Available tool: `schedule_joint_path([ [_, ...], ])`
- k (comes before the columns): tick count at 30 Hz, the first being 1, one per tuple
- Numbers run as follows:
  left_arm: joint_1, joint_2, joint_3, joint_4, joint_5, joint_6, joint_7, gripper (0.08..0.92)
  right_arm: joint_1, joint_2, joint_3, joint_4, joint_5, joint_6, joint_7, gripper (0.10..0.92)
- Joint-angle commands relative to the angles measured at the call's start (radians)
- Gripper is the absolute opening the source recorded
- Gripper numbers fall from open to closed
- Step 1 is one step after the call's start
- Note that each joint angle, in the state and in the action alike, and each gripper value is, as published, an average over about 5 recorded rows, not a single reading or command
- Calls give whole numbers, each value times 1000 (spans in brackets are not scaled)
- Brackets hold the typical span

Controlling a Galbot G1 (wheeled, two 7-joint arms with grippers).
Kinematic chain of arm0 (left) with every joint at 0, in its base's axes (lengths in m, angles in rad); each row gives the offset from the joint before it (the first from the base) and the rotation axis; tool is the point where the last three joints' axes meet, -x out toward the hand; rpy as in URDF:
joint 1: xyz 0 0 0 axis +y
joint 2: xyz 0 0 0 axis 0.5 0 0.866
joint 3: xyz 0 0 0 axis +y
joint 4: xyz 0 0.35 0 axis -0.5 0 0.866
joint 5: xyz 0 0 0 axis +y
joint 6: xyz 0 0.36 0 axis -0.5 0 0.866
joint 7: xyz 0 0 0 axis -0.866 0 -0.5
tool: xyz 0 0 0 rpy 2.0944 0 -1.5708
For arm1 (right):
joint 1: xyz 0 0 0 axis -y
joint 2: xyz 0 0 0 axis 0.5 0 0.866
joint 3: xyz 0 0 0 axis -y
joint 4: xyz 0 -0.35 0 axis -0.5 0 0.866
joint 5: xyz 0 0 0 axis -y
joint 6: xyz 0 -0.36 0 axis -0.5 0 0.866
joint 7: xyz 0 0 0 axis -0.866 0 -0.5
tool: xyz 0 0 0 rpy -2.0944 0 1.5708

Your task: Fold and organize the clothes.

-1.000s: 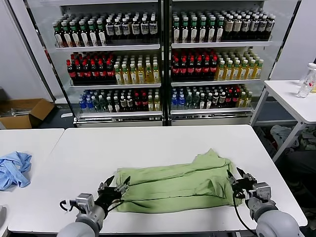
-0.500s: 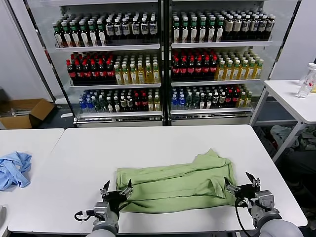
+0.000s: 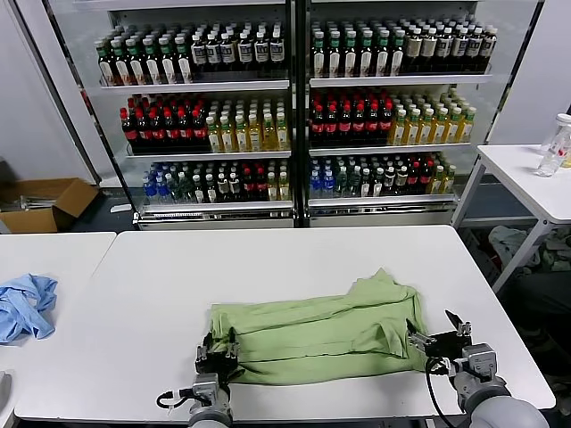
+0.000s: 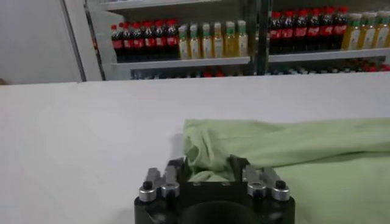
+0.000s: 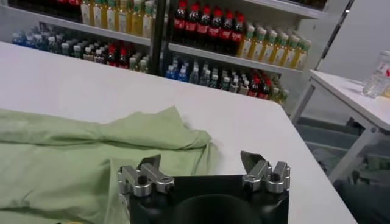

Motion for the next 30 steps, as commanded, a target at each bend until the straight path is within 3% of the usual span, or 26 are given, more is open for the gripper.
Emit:
schedule_joint_path([
  [1, 7, -31, -9, 42, 16, -30, -12, 436, -6, 0, 6, 8, 1, -1, 1, 823],
  [6, 6, 31, -89, 12, -53, -26, -1, 288, -15, -9, 23, 22, 16, -1, 3, 823],
  [12, -5, 225, -316, 5, -219, -19, 30, 127, -14, -19, 39, 26, 34, 1, 4, 823],
  [18, 1, 454, -567, 83, -385, -27, 59, 100, 6, -23, 34, 19, 46, 3, 8, 823],
  [21, 5, 530, -654, 79, -468, -23, 77, 100, 21, -26, 26, 17, 50, 3, 10, 823],
  [26, 14, 556, -686, -110, -716, 33, 106, 100, 31, -29, 17, 17, 50, 2, 14, 823],
  [30, 8, 483, -564, -323, -902, 76, 107, 100, 25, -29, 17, 17, 47, 1, 16, 823],
])
